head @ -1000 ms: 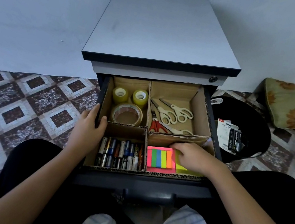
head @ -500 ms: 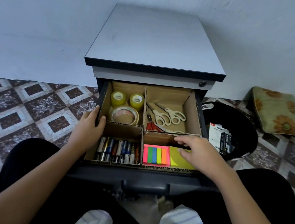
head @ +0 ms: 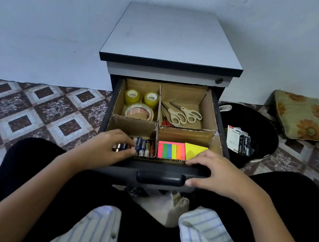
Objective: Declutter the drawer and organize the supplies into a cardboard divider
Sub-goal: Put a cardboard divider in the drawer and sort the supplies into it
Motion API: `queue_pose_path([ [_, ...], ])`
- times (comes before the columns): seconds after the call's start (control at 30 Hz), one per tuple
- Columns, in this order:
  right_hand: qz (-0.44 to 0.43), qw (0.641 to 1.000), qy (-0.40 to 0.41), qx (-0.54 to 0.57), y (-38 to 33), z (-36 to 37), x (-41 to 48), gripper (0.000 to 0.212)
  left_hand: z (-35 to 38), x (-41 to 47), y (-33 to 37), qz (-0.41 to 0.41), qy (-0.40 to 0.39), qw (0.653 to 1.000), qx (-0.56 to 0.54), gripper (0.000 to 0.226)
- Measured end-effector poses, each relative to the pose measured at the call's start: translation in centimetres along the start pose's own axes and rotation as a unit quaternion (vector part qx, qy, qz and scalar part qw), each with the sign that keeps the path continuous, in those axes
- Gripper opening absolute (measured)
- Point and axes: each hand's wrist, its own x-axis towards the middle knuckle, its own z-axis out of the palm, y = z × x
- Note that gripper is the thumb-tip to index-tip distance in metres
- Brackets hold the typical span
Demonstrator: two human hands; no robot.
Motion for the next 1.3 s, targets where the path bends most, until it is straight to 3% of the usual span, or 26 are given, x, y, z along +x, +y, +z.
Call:
queue_pose_path([
  [0.07, -0.002, 0.999, 0.013, -0.035, 0.0, 0.4, 0.2, 0.048, -0.1, -0.4, 0.7, -0.014, -0.085, 0.996, -0.008, 0.070],
  [0.13, -0.009, 0.997, 0.044, -0.068, 0.0, 0.8, 0.2, 0.042, 0.2, -0.7, 0.9, -0.032, -0.124, 0.992, 0.008, 0.060],
  [0.27, -0.027, 0.991, 0.082, -0.104, 0.1, 1.3, -0.3, 0.037, 0.5, -0.8, 0.4, -0.002, -0.095, 0.995, 0.020, 0.046],
  [0.53, -0.029, 0.983, 0.127, -0.132, 0.6, 2.1, -0.4, 0.040, 1.1, -0.8, -0.4, 0.045, -0.057, 0.997, 0.031, 0.045],
  [0.73, -0.031, 0.971, 0.204, -0.124, 0.9, 2.4, 2.0, 0.034, 1.6, 0.7, -0.7, 0.018, 0.058, 0.990, 0.126, 0.043],
  [0.83, 0.011, 0.961, 0.243, -0.128, 0.8, 2.0, 4.2, 0.038, 2.1, 2.4, -1.1, -0.020, 0.144, 0.976, 0.159, 0.046],
  [0.93, 0.059, 0.947, 0.293, -0.121, 1.0, 1.8, 6.6, 0.056, 3.0, 4.4, -1.6, -0.148, 0.248, 0.947, 0.137, 0.088],
  [1.03, 0.151, 0.922, 0.355, -0.027, 0.9, 2.0, 9.0, 0.093, 4.2, 6.8, -1.2, -0.300, 0.316, 0.899, -0.041, 0.128],
  [1.13, 0.237, 0.863, 0.410, 0.176, -0.2, 2.1, 11.5, 0.124, 4.9, 9.6, -0.7, -0.345, 0.338, 0.854, -0.194, 0.135],
  [1.2, 0.254, 0.827, 0.409, 0.290, -0.5, 1.5, 13.8, 0.125, 4.7, 11.9, -1.1, -0.341, 0.333, 0.842, -0.253, 0.131],
  [1.3, 0.245, 0.816, 0.370, 0.371, -0.2, 0.4, 17.0, 0.114, 3.7, 15.0, -2.1, -0.324, 0.323, 0.849, -0.265, 0.128],
])
